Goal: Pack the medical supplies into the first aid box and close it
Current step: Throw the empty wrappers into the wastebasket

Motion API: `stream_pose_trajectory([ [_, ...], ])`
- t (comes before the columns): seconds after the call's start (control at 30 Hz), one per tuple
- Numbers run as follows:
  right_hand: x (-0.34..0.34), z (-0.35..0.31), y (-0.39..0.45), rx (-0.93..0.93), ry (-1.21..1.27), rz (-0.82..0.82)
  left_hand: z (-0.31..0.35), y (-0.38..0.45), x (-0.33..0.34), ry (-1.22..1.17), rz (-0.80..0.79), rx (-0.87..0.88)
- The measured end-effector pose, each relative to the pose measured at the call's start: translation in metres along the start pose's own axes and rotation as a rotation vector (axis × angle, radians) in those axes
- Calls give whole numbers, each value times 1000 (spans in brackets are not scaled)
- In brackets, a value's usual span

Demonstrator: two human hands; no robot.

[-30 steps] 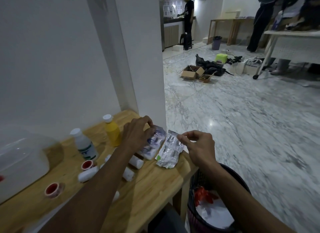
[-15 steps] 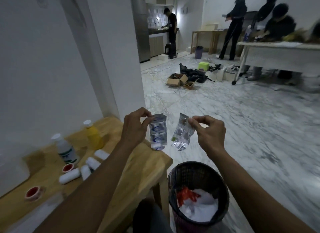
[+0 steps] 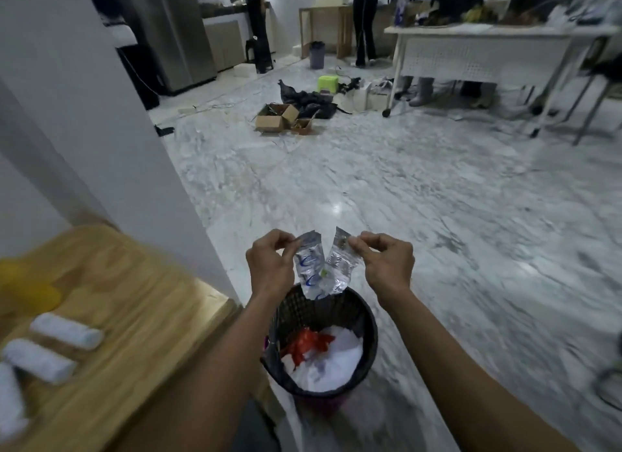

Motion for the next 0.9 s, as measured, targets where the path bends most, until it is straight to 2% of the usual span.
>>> stream_pose_trajectory([
  [0.43, 29, 132, -22, 327, -143, -58, -117, -19, 64, 61, -26, -448],
  [0.63, 41, 162, -21, 385, -206, -111, -136, -17, 76, 129, -116, -484],
  [0.9, 52, 171, -20, 384, -240, -170, -148, -12, 79, 68, -192, -539],
])
Point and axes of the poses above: each hand's wrist, its own y-axis towards the middle knuckle, its own x-axis out of the palm, z = x × y, the point moved 1 cm from there along y, towards the middle knuckle, and after that the axes turned 7 degrees about -x, right-handed, at the moved point
